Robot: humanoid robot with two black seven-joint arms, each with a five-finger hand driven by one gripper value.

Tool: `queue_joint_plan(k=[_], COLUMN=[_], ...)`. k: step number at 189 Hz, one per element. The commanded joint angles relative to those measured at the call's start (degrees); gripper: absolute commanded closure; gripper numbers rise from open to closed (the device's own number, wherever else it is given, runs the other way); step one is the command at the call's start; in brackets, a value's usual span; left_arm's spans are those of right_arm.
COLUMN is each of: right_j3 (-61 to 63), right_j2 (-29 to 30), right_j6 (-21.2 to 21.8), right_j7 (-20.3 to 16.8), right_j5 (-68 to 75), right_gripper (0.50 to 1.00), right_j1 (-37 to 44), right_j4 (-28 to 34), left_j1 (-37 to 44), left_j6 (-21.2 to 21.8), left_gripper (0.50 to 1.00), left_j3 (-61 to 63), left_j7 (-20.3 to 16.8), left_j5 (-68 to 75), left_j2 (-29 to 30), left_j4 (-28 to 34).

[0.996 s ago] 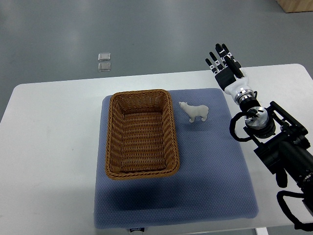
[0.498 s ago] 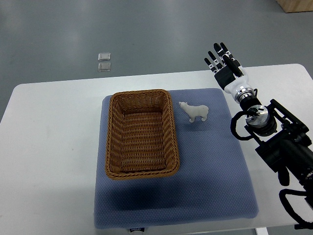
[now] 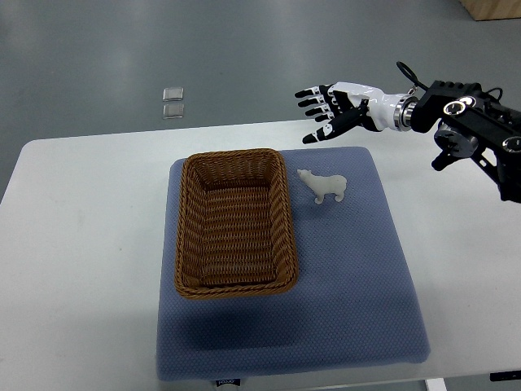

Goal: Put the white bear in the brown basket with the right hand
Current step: 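Move the right hand over the white bear figurine and lower it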

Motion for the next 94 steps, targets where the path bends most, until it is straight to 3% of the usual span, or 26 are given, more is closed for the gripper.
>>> queue_joint_plan(k=[1,43,94], right_j3=[-13.2,-19.0,-19.4], right_j2=[-0.6,2.8,3.1], right_j6=[0.6,-3.0,-4.8], right_j7=[-5.2,-11.1,-11.5], right_j5=[-2.8,-2.4,-2.6], right_gripper=[0.572,0.572,0.572], right_j1=[7.2,10.0,7.8], right_j4=[0.4,0.6,0.6], left_j1=[0.0,0.0,0.0], left_j6=[0.0,0.0,0.0], left_gripper=[0.500,0.500,0.500], left_j3=[0.0,0.0,0.1], left_j7=[0.0,0.0,0.0], left_j5=[0.0,-0.1,-0.1], left_j2=[0.0,0.0,0.0], left_j4=[0.0,0.4,0.5])
